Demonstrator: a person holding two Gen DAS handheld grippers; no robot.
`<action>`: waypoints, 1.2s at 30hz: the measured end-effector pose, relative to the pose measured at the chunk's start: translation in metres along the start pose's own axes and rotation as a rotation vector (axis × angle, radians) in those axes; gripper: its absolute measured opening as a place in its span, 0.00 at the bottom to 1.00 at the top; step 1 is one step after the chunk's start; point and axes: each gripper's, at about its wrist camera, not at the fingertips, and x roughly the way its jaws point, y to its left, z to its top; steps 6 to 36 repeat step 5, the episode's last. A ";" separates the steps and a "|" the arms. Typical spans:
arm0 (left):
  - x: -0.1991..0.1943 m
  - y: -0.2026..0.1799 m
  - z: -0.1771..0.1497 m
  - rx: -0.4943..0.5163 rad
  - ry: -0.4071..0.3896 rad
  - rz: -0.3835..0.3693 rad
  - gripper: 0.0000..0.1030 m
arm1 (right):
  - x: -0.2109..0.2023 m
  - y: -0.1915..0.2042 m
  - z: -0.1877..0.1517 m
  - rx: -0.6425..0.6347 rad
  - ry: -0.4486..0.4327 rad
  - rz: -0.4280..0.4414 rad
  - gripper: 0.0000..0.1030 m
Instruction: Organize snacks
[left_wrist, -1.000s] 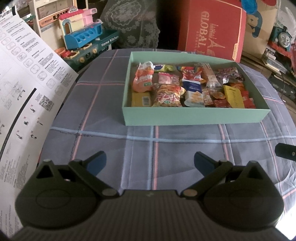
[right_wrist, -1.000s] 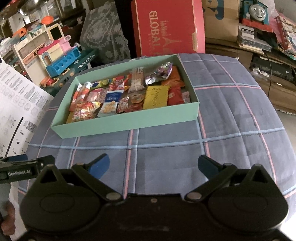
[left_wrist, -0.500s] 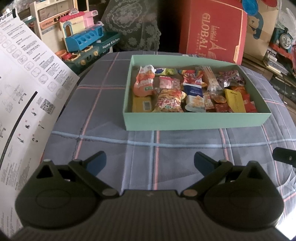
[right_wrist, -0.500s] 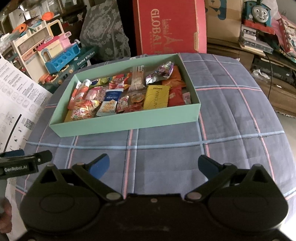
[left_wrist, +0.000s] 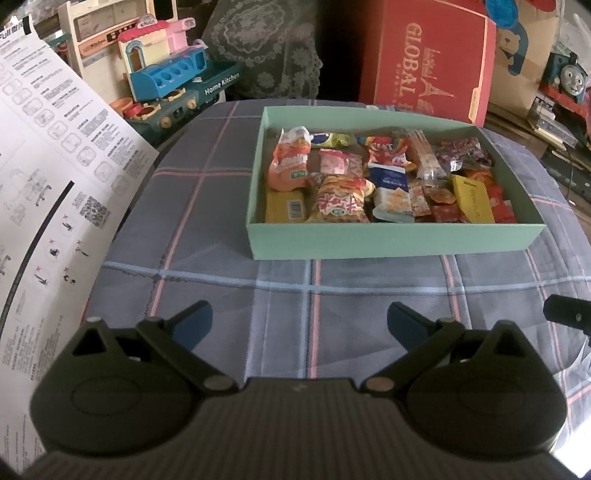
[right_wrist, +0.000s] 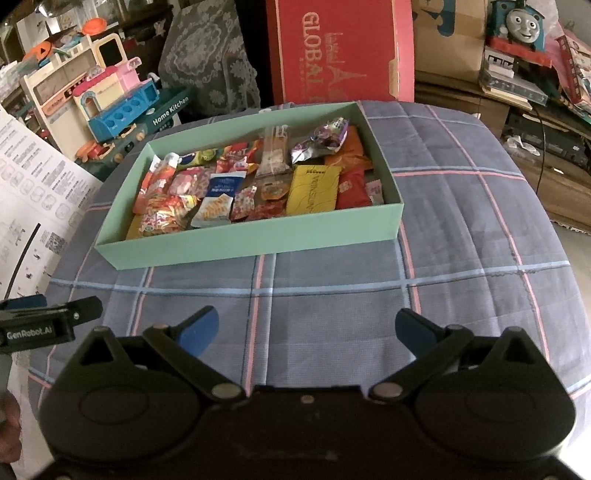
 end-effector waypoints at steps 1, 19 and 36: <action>0.001 0.000 0.000 -0.002 0.000 0.004 1.00 | 0.000 0.000 0.000 -0.001 0.001 0.000 1.00; 0.003 0.001 -0.001 -0.005 0.009 -0.003 1.00 | 0.001 0.002 0.000 -0.005 0.004 -0.002 1.00; 0.003 0.001 -0.001 -0.005 0.009 -0.003 1.00 | 0.001 0.002 0.000 -0.005 0.004 -0.002 1.00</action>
